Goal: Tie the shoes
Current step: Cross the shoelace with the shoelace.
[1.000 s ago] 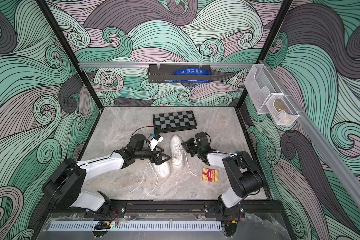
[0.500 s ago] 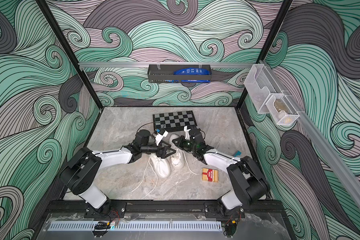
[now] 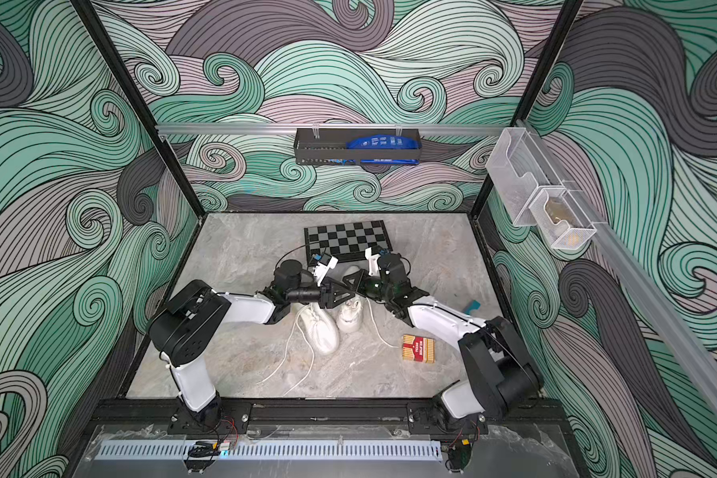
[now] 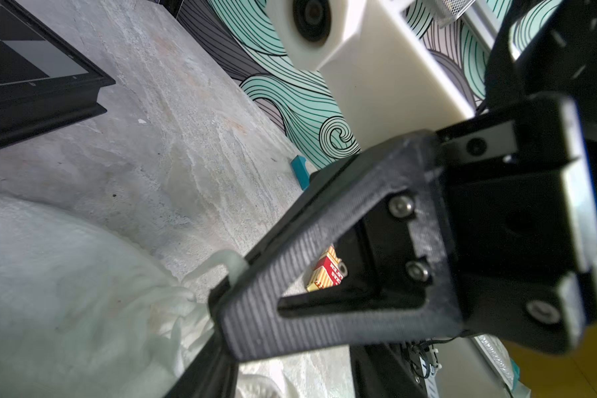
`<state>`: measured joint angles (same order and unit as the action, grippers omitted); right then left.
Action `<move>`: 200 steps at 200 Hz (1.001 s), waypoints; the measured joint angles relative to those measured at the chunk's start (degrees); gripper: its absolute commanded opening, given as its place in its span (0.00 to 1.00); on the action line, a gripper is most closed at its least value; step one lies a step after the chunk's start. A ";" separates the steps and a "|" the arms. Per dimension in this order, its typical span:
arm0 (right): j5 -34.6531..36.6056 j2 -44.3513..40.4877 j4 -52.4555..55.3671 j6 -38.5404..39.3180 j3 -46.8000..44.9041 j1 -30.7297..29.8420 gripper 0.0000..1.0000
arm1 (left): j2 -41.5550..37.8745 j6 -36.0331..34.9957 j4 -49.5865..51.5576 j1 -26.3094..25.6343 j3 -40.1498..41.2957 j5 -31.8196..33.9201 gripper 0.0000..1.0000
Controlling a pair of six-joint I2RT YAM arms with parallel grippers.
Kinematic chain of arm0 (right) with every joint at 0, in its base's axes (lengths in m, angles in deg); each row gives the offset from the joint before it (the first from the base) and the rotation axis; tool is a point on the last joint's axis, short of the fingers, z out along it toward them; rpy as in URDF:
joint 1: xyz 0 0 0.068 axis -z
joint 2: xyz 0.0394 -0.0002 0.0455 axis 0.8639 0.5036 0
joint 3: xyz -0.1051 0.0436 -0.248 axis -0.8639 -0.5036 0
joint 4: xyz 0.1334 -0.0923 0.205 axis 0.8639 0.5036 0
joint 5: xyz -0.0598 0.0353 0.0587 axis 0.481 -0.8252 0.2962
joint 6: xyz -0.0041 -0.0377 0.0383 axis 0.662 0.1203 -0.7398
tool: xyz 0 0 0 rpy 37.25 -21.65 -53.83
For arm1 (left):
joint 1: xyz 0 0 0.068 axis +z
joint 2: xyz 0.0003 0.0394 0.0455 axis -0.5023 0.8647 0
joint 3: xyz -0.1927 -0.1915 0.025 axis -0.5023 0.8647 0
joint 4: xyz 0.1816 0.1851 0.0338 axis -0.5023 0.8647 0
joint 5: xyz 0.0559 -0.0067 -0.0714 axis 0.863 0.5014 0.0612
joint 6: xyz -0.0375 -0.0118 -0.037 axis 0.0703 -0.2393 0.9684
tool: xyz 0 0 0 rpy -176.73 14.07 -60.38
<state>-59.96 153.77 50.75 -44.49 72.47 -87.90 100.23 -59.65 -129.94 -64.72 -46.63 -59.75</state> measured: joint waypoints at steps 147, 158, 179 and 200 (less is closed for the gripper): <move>-2.05 0.72 0.22 -4.31 0.50 1.60 0.10 | 1.53 -2.05 -1.05 0.04 -0.07 7.63 0.50; -2.25 0.72 0.09 -4.33 0.50 1.75 0.11 | 1.81 -1.20 -2.16 0.04 -0.07 6.95 0.45; -2.58 0.72 -0.22 -4.20 0.50 2.51 0.17 | 2.69 1.57 -5.55 0.04 -0.07 5.57 0.17; -3.63 0.63 -0.46 -2.05 0.48 4.28 0.27 | 3.15 3.54 -8.83 0.04 -0.04 5.27 0.01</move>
<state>-63.59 154.40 50.29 -46.54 72.95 -83.62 103.37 -56.11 -138.77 -64.68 -46.67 -54.49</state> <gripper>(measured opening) 0.225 0.066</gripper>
